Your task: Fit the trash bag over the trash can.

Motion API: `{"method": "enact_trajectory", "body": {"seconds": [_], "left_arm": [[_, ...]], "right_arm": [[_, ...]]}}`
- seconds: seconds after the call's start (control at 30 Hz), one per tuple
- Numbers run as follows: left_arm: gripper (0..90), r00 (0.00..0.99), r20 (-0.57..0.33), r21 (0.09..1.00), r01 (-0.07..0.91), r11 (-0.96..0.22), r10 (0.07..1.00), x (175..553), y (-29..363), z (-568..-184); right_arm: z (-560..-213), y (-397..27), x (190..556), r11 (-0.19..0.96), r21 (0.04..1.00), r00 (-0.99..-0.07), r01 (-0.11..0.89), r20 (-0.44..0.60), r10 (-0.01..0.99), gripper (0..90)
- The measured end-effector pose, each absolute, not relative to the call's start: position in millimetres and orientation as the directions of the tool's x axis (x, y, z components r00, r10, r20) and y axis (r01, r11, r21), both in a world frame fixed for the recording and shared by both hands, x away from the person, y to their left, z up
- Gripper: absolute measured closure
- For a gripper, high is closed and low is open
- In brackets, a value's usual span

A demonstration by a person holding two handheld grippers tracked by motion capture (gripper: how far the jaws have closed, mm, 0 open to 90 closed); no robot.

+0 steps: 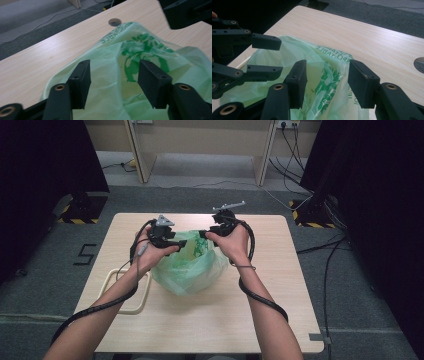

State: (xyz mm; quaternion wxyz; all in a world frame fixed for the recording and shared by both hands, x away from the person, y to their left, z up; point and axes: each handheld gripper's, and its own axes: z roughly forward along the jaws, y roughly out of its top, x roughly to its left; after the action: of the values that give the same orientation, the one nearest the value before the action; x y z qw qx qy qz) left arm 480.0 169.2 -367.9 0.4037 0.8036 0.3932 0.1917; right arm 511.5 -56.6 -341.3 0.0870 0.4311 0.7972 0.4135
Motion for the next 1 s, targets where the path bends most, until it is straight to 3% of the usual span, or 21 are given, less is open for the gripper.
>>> {"method": "enact_trajectory", "body": {"seconds": [0.37,1.0], "left_arm": [[44.9,0.684,-0.044,0.773,0.485,-0.409,0.728,478,154,-374],[44.8,0.704,-0.057,0.725,0.517,-0.455,0.708,478,146,-383]], "right_arm": [[-345,-60,511,0.285,0.728,-0.608,0.623,0.222,0.762,50.5],[-349,-61,510,0.283,0.722,-0.603,0.632,0.229,0.764,50.4]]}}
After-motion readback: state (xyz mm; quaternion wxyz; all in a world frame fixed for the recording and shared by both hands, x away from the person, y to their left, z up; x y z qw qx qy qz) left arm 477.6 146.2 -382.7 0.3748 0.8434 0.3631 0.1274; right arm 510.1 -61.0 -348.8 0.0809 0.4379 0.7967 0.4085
